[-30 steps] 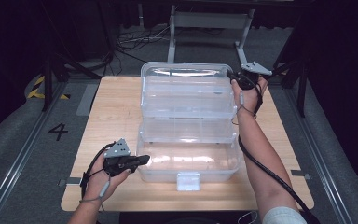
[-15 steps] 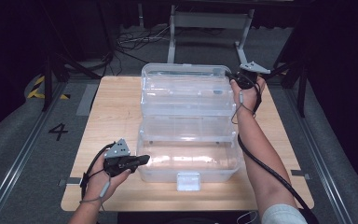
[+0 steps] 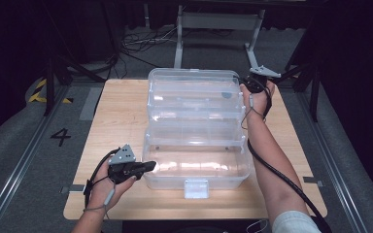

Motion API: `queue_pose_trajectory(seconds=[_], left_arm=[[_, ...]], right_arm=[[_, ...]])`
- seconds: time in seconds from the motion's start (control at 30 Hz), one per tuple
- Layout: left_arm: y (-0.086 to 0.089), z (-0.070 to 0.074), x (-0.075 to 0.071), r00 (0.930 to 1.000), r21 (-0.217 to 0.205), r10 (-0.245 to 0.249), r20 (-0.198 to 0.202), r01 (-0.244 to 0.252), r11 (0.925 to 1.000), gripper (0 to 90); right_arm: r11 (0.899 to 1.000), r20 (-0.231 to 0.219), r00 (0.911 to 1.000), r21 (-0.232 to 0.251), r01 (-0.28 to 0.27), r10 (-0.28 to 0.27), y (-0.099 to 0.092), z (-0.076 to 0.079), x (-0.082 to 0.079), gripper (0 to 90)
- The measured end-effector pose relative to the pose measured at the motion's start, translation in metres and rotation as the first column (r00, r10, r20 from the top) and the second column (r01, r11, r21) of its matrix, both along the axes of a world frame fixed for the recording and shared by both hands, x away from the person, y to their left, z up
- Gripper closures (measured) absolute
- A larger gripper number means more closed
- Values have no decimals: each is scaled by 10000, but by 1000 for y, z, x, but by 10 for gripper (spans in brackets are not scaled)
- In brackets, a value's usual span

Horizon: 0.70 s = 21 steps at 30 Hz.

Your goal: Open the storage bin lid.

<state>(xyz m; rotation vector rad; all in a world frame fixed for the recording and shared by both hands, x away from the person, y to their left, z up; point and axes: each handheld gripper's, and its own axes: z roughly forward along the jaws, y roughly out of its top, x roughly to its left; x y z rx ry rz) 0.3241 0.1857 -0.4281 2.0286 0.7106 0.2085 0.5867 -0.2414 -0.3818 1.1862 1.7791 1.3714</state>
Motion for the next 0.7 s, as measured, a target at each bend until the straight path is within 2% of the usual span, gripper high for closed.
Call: queue_pose_trajectory(seconds=[0.3, 0.7], left_arm=[[0, 0, 0, 10000, -31, -15, 1, 15, 10000, 897], [0, 0, 0, 10000, -38, -22, 1, 22, 10000, 897]], right_arm=[[10000, -381, 9993, -17, -61, 61, -1, -7, 7, 816], [10000, -580, 9983, -6, -6, 5, 0, -13, 11, 816]])
